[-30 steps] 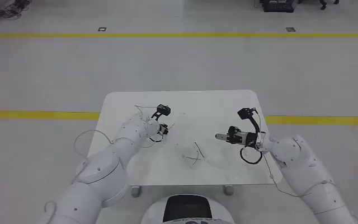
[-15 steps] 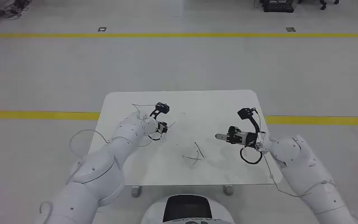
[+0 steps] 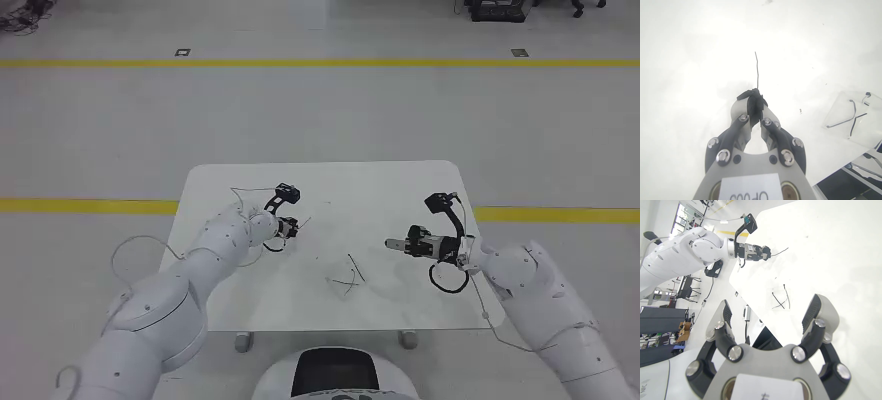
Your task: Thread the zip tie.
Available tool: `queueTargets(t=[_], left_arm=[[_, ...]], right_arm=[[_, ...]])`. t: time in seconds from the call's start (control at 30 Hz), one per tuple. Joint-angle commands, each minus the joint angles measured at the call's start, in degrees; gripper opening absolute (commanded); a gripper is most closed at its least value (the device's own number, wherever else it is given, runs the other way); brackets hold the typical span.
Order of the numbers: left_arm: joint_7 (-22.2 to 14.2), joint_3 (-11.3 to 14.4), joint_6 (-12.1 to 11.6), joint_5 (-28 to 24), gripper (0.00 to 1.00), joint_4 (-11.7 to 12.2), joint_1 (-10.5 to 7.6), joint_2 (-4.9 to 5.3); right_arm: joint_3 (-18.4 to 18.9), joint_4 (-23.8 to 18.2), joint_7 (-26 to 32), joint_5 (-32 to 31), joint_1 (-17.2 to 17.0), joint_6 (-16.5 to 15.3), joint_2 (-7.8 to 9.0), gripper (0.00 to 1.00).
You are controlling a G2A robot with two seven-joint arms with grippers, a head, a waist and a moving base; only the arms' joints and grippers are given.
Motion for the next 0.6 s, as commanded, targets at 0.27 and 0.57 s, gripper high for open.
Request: queueTargets(t=[0.27, 0.57], left_arm=[[2.29, 1.16, 0.0, -1.15, 0.0, -8.08, 2.05, 5.34], [2.29, 1.16, 0.0, -1.15, 0.0, -8.08, 2.05, 5.34]], right_arm=[[0.0, 0.0, 0.0, 0.0, 0.0, 0.0, 0.0, 1.0], [0.0, 0.0, 0.0, 0.0, 0.0, 0.0, 0.0, 1.0]])
